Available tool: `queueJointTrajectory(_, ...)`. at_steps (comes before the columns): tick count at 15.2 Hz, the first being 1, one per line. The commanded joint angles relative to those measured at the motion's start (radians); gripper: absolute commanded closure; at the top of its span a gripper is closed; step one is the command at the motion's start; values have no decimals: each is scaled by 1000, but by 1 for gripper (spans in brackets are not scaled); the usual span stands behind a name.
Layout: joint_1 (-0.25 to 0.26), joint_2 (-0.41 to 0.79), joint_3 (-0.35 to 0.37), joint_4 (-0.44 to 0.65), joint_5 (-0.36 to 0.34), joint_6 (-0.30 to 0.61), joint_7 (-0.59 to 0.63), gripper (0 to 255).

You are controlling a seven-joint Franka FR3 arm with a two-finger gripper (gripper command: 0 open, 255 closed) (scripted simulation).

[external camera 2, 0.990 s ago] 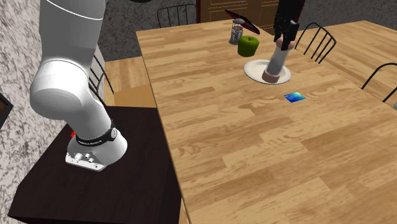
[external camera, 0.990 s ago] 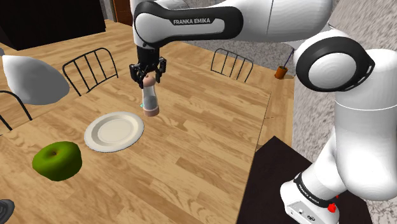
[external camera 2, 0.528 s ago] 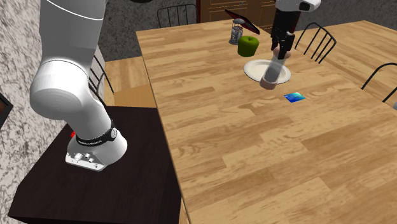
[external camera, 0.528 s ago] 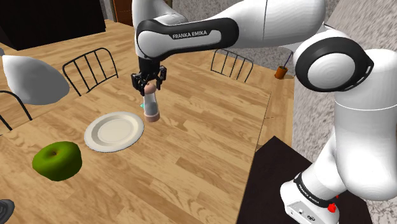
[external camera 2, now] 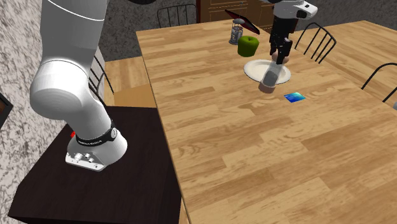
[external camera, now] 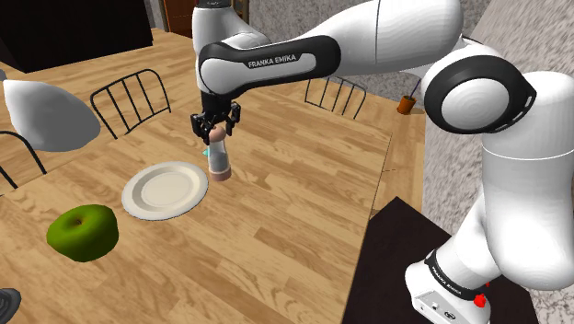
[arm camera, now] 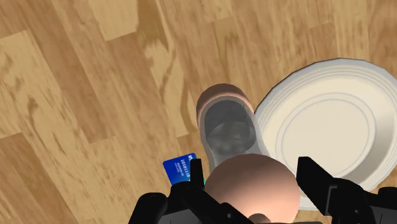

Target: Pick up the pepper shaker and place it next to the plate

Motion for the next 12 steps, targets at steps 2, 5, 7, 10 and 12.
queueJointTrajectory(2,0,0,0,0,0,0,0,255)
queueJointTrajectory(5,0,0,0,0,0,0,0,0)
queueJointTrajectory(7,0,0,0,0,0,0,0,0)
queueJointTrajectory(10,1,-10,1,17,1,-27,-1,0)
queueJointTrajectory(12,2,-27,1,57,2,-84,-2,0)
